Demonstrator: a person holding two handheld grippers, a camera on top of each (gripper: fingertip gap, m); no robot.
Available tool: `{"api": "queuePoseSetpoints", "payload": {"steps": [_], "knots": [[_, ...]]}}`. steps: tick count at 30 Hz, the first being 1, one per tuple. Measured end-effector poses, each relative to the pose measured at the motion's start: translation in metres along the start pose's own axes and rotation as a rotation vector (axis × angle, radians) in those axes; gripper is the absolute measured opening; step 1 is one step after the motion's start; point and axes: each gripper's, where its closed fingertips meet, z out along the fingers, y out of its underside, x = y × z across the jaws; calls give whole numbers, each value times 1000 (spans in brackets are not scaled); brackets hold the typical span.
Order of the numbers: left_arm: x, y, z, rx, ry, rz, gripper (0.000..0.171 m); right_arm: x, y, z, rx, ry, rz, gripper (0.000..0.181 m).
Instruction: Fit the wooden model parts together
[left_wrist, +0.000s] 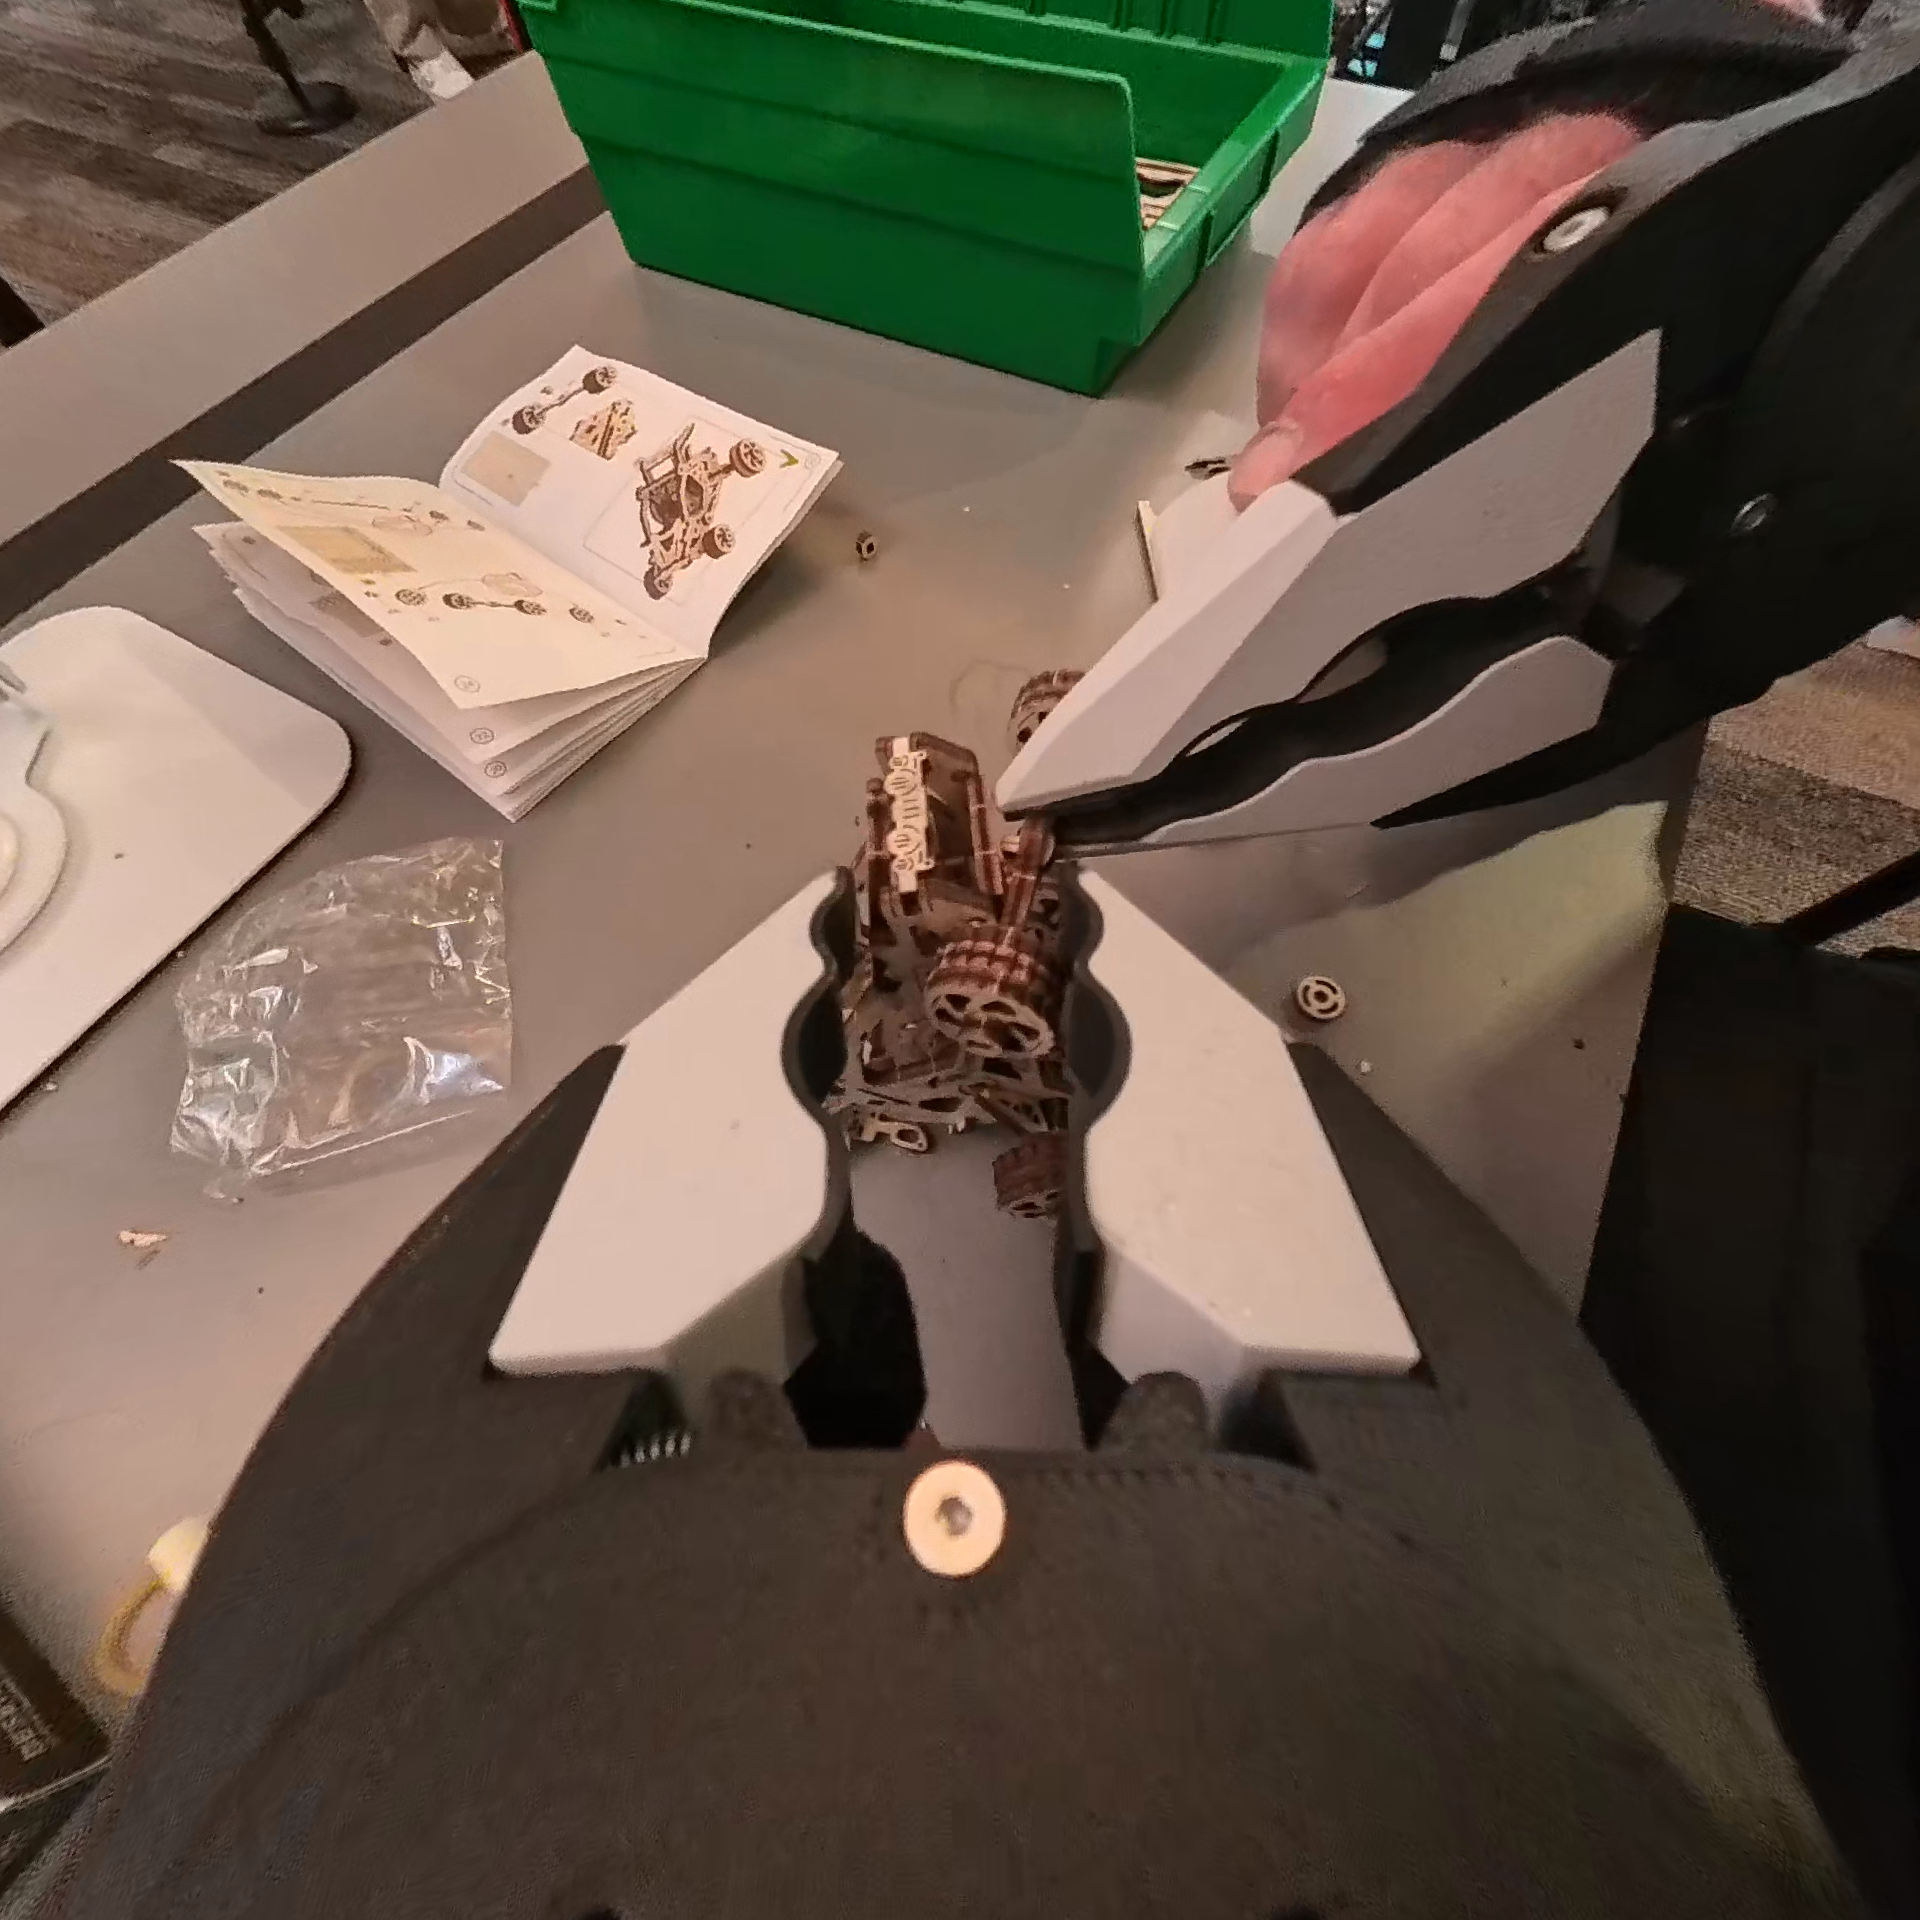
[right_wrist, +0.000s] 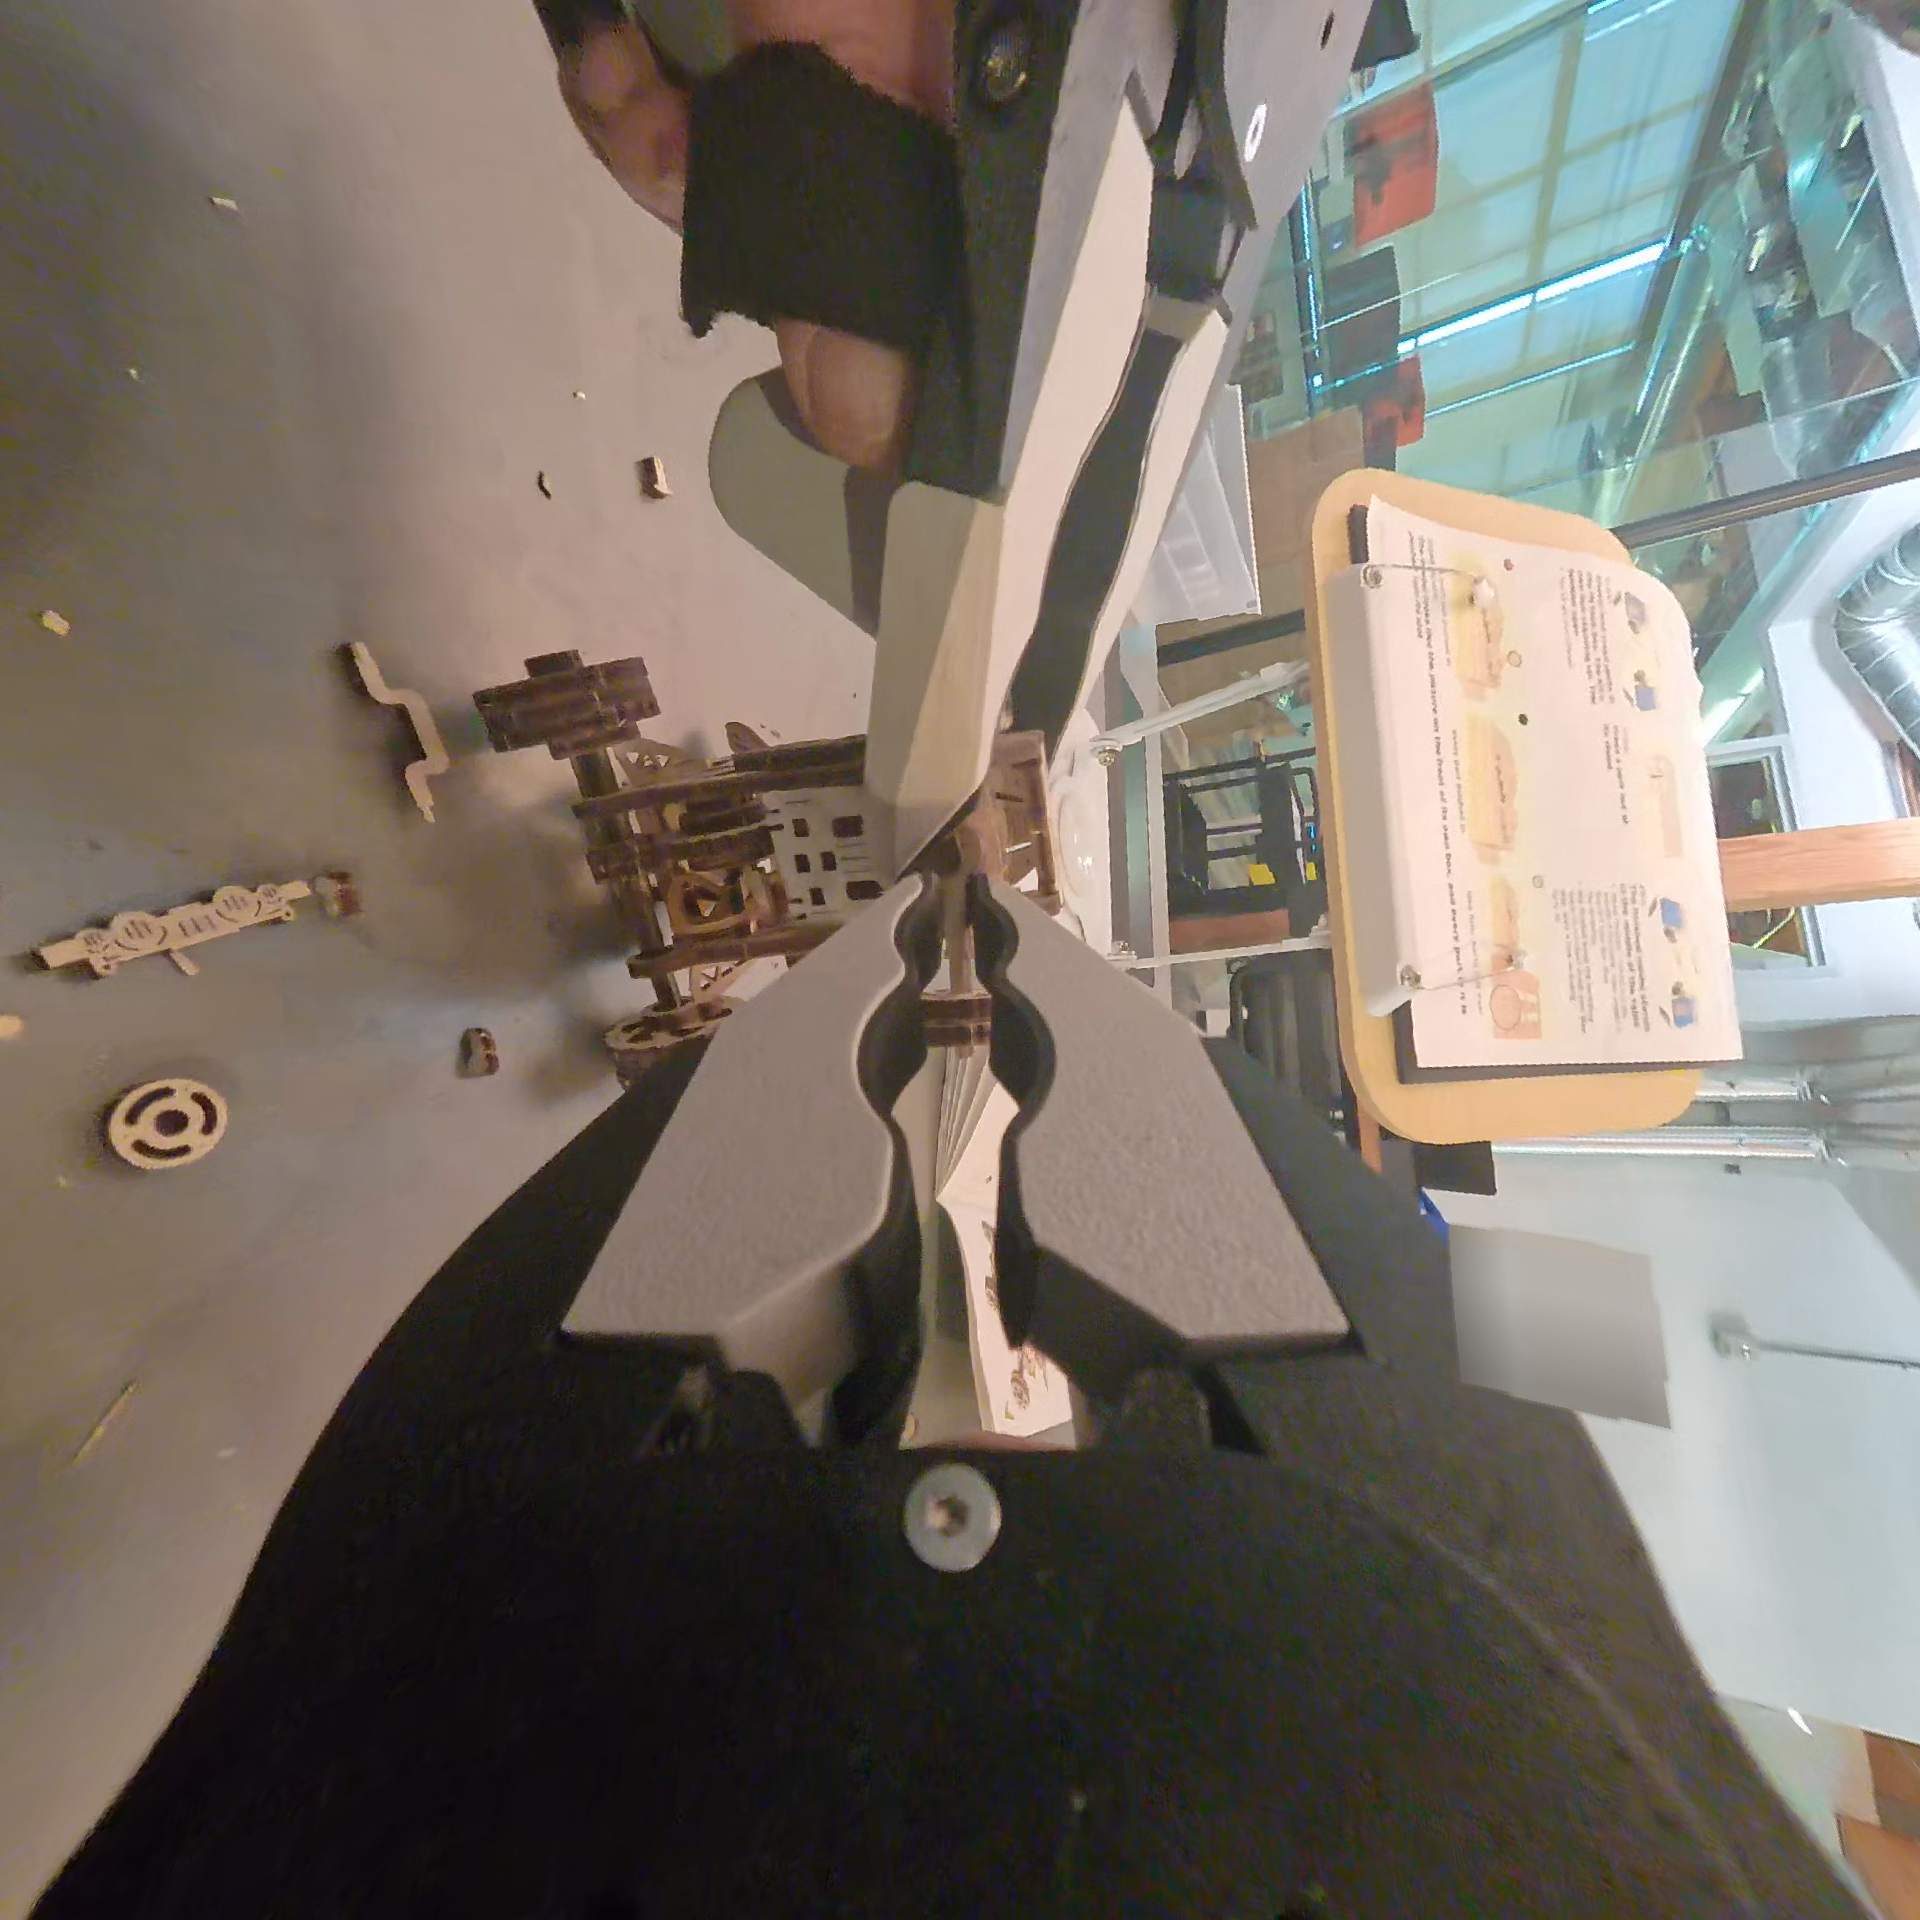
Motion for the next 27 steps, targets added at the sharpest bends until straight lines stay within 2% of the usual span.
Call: {"api": "queuePoseSetpoints", "payload": {"steps": [11, 12, 15, 16, 20, 27], "knots": [[1, 4, 2, -13, -1, 32, 31, 1, -4, 0, 33, 19, -39, 3], [2, 4, 2, -14, 9, 32, 32, 0, -5, 0, 34, 15, -41, 3], [10, -1, 1, 4, 63, 15, 50, 0, -3, 1, 30, 20, -44, 3], [10, -1, 1, 7, 65, 10, 50, -1, -3, 1, 33, 20, -41, 3], [6, 2, -4, 11, 64, -7, 37, -2, -6, 1, 45, 25, -32, 3], [2, 2, -3, 24, 24, -5, 34, 0, -6, 3, 37, 38, -29, 3]]}}
